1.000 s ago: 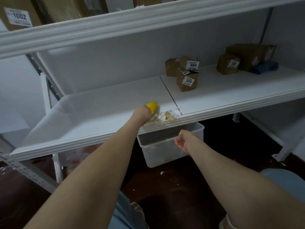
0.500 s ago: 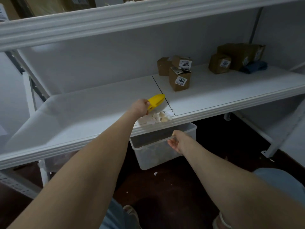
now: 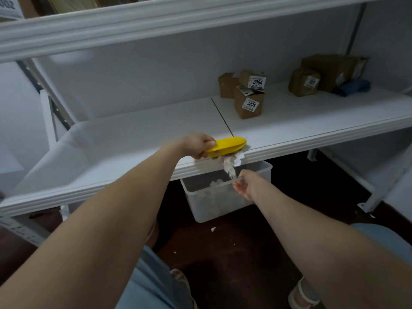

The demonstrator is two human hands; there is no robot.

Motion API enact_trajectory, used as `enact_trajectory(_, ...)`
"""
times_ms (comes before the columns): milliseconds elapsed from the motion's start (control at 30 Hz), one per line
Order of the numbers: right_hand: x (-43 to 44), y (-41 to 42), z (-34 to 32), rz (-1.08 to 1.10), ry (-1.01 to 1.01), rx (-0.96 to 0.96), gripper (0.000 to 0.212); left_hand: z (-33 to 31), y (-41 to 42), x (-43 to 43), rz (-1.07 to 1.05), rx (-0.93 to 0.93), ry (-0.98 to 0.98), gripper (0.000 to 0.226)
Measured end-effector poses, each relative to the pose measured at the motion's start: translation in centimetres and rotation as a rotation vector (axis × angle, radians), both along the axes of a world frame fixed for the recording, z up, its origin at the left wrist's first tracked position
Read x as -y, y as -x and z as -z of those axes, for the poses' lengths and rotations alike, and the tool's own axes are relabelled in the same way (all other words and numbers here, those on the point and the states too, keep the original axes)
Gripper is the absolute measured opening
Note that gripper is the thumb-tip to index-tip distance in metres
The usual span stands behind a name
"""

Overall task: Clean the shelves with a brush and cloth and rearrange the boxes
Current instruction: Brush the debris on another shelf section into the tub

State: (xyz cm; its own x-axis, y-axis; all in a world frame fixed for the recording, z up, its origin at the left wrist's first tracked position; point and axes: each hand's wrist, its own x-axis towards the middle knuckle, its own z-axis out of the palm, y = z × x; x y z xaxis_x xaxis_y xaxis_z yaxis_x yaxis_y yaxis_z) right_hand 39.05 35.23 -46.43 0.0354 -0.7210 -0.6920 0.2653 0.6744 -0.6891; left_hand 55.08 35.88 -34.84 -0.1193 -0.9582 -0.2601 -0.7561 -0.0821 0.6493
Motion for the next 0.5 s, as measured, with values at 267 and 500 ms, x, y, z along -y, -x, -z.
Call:
enact_trajectory(267, -0.1, 0.2, -0.1, 0.003, -0.010, -0.003, 0.006, 1.6, -1.4, 0.6, -0.350, 0.319, 0.242, 0.034)
enact_trajectory(500, 0.2, -0.4, -0.1, 0.008, -0.008, -0.010, 0.005, 1.3, 1.3, -0.8, -0.084, 0.047, 0.066, 0.028)
